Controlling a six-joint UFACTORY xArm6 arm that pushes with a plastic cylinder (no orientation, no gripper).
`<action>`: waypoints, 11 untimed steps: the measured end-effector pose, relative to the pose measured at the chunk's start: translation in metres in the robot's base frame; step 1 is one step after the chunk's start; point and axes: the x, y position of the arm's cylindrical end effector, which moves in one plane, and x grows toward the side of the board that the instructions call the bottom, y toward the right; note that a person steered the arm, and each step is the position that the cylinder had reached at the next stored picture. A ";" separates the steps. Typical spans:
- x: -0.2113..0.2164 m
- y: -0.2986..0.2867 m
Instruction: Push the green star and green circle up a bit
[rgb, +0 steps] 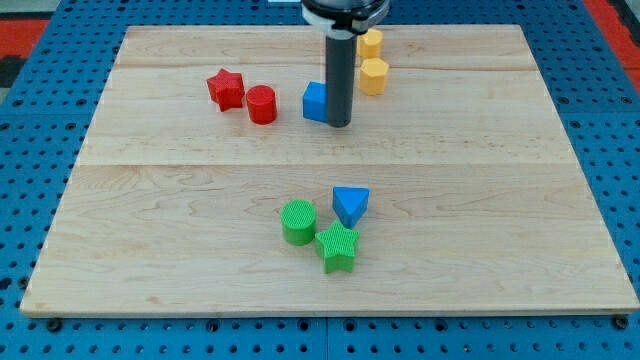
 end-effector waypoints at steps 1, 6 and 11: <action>0.001 -0.027; 0.077 0.043; 0.131 0.015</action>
